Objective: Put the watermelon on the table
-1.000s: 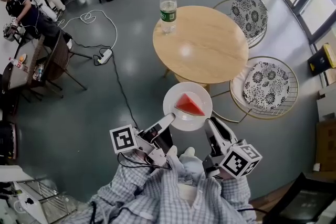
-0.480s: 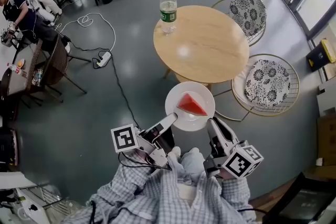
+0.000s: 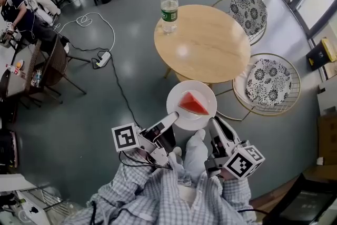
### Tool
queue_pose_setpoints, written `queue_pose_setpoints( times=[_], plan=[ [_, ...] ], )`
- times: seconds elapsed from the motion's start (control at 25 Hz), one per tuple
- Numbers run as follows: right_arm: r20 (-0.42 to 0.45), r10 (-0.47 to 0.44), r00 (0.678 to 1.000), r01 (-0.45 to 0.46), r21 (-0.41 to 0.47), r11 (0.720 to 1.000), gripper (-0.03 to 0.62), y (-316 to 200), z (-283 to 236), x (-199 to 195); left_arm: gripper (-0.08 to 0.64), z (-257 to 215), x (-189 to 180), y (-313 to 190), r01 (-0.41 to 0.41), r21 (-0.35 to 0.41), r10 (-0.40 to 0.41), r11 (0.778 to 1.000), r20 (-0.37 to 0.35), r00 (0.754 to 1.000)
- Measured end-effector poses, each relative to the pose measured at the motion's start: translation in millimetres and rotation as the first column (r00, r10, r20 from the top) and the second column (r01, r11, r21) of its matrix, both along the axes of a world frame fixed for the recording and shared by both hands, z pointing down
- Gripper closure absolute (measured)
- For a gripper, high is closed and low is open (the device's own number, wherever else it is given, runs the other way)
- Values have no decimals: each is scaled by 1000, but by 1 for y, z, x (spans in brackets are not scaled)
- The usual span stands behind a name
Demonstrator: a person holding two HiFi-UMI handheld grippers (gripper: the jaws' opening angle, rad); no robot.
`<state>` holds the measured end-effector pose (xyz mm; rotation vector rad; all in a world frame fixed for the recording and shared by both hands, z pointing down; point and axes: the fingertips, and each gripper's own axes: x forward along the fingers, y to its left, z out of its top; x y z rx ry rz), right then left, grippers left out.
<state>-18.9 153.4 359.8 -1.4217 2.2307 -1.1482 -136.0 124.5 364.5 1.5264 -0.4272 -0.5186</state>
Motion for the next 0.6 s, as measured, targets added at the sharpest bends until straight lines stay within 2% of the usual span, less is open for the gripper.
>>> queue_pose_setpoints(
  times=[0.6],
  plan=[
    [34, -43, 999, 43, -16, 999, 514, -55, 12, 31, 526, 11, 30, -49, 46, -14, -46, 999, 8, 999]
  ],
)
